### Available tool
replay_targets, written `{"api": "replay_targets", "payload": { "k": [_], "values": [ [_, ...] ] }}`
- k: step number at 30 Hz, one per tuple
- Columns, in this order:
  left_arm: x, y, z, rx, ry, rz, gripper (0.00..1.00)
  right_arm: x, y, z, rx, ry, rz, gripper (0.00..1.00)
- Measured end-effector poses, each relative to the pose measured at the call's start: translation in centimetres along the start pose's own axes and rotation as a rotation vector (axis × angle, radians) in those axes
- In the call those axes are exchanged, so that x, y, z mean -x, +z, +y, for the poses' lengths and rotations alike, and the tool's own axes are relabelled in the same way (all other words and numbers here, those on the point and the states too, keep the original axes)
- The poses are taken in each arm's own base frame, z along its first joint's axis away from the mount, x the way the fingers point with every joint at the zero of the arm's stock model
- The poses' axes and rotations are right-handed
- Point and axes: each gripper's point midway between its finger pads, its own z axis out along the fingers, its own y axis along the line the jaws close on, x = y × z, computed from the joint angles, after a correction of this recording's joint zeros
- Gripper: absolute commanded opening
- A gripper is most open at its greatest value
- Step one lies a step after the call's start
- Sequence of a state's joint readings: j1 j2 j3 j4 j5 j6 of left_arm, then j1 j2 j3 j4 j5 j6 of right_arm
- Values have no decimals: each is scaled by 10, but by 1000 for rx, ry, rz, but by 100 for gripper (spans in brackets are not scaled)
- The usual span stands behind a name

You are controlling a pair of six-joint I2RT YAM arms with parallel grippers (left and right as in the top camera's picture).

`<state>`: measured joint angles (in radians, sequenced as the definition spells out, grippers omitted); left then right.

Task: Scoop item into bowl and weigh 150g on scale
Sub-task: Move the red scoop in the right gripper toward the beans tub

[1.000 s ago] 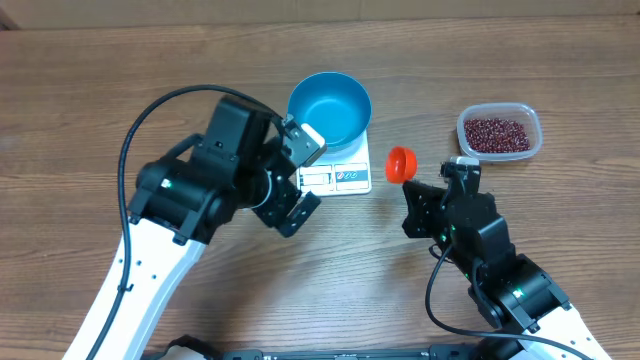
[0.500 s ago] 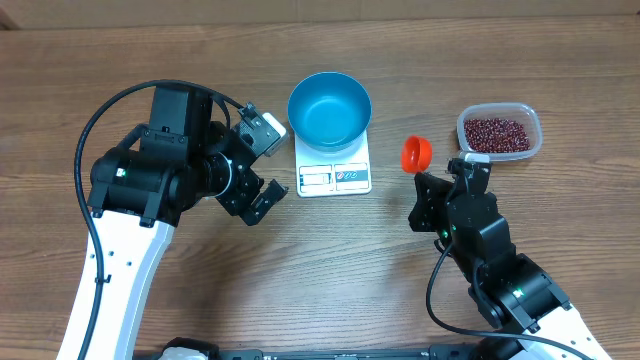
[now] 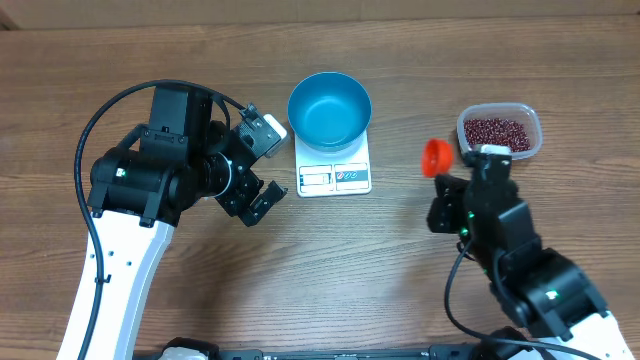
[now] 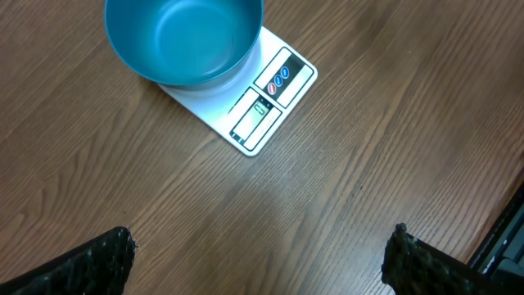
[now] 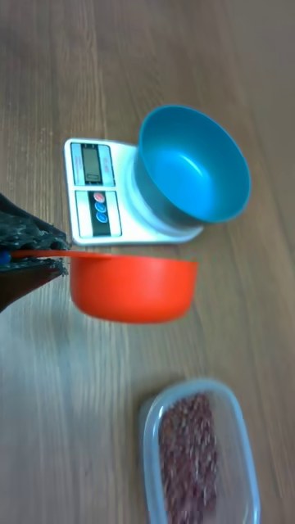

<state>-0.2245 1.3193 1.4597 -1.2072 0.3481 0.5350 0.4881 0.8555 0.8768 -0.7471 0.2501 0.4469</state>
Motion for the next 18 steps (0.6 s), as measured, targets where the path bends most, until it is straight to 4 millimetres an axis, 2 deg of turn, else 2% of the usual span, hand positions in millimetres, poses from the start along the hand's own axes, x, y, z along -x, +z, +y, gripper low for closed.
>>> {"api": "replay_targets", "payload": {
  "k": [5,9,12,18],
  "values": [
    [1,0,0,2,1,-3,100,7,-16,-24,-104,31,92,4],
    [1,0,0,2,1,-3,100,11,-22,-33,-137,62,200,4],
    [1,0,0,2,1,-3,100,14,-19,-32,-111,58,274,3],
    [1,0,0,2,1,-3,100,5,-12,-20,-10,13,362,4]
  ]
}}
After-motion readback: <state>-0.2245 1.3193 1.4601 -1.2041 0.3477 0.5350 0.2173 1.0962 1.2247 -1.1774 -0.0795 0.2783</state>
